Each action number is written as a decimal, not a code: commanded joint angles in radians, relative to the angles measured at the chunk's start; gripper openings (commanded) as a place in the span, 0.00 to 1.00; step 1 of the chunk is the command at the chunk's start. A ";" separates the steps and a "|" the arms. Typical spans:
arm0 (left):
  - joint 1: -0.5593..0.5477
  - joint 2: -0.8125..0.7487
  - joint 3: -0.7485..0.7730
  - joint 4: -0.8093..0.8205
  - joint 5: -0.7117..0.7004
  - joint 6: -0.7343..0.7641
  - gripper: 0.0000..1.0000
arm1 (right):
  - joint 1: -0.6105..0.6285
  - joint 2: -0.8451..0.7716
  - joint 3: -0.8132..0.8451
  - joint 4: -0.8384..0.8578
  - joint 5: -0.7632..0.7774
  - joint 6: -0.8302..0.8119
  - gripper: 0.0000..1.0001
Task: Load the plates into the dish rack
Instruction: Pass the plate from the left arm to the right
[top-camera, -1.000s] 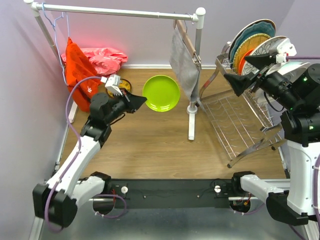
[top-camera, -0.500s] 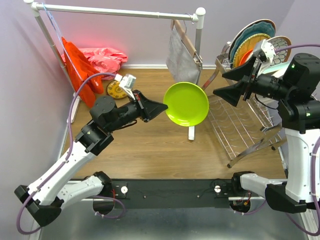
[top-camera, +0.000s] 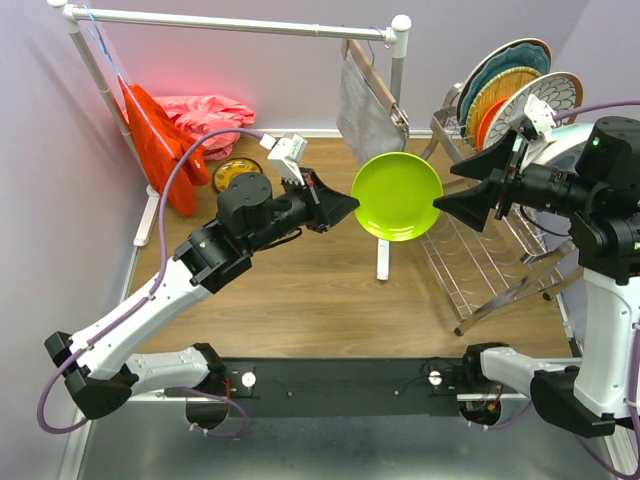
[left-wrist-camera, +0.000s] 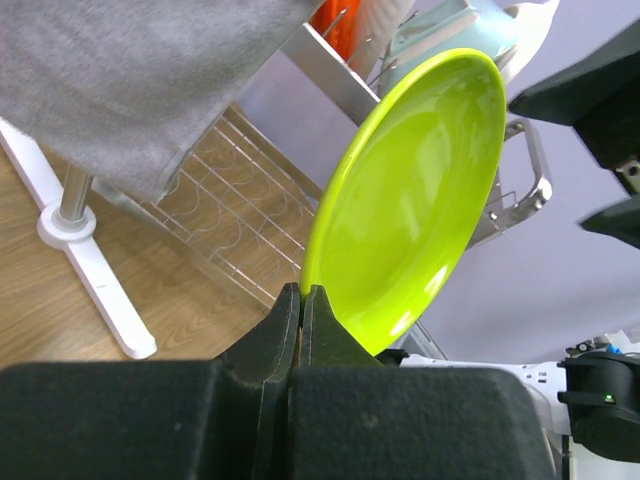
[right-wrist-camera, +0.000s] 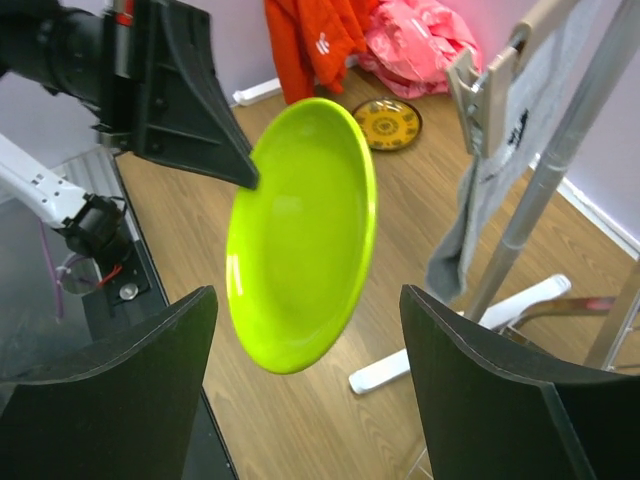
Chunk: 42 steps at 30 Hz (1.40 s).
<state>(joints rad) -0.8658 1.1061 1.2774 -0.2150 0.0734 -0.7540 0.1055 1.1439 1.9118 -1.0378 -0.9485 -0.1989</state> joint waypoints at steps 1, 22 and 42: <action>-0.033 0.008 0.065 0.016 -0.050 0.028 0.00 | -0.003 0.008 -0.010 -0.024 0.091 0.010 0.82; -0.150 0.074 0.148 0.186 -0.031 0.188 0.05 | -0.003 -0.039 -0.042 0.077 0.060 0.153 0.01; -0.153 0.192 0.312 0.358 0.339 0.479 0.68 | -0.018 -0.240 -0.048 0.298 0.326 0.098 0.01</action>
<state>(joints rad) -1.0103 1.2423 1.4906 0.1062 0.2886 -0.3145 0.0975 0.8959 1.8309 -0.7788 -0.7132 -0.0719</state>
